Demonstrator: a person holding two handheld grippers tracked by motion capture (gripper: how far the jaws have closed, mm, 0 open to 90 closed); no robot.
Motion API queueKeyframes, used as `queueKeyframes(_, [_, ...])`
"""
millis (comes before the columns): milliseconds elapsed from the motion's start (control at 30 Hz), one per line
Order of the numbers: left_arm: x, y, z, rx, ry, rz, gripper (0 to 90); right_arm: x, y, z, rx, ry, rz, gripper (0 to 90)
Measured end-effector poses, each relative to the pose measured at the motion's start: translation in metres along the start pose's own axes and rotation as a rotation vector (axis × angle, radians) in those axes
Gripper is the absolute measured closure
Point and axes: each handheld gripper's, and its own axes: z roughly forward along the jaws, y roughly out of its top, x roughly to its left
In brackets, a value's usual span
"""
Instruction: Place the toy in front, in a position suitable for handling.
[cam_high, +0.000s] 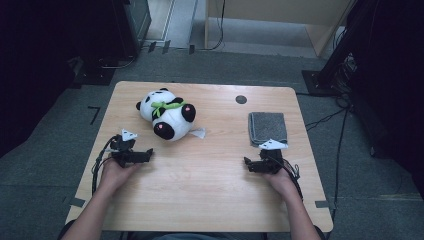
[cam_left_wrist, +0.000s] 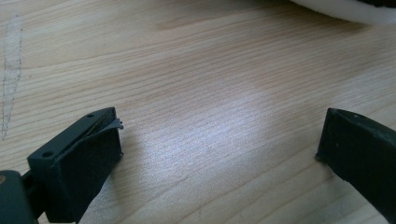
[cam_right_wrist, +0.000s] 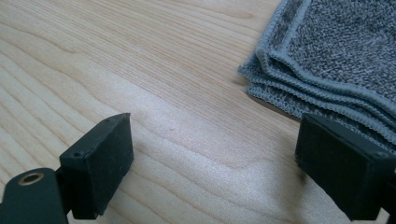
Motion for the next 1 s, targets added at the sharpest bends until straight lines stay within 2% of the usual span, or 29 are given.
queueKeyframes(300, [0.001,0.001,-0.001,0.007,-0.005,0.004,0.8,0.0,0.0,0.0,0.001,-0.003,0.004,11.4])
queueKeyframes(367, [0.002,0.002,-0.004,0.005,-0.006,0.006,6.8,0.0,0.0,0.0,0.001,-0.003,0.005,11.4])
queueKeyframes(400, [0.002,0.002,-0.005,0.003,-0.011,0.011,13.2,0.0,0.0,0.0,0.001,-0.004,0.005,11.4])
queueKeyframes(433, [0.002,0.002,-0.005,0.005,-0.01,0.005,13.2,0.0,0.0,0.0,0.001,-0.004,0.005,11.4])
queueKeyframes(500, [0.002,0.002,-0.006,0.005,-0.019,0.024,13.6,0.0,0.0,-0.001,0.001,-0.005,0.005,11.4])
queueKeyframes(567, [0.003,0.002,-0.006,0.006,-0.021,0.025,14.4,0.0,0.0,-0.001,0.001,-0.005,0.006,11.4])
queueKeyframes(733, [0.004,0.005,-0.007,0.032,-0.025,0.051,15.6,0.0,0.0,-0.001,0.002,-0.005,0.006,11.4])
queueKeyframes(867, [0.004,0.007,-0.012,-0.005,-0.043,0.049,23.9,0.0,-0.001,-0.001,0.001,-0.006,0.006,11.4])
queueKeyframes(933, [0.005,0.008,-0.014,-0.01,-0.04,0.062,24.0,0.0,-0.001,-0.001,0.001,-0.006,0.007,11.4])
queueKeyframes(1000, [0.005,0.01,-0.015,-0.016,-0.058,0.063,25.1,0.0,-0.001,-0.001,0.001,-0.006,0.007,11.4])
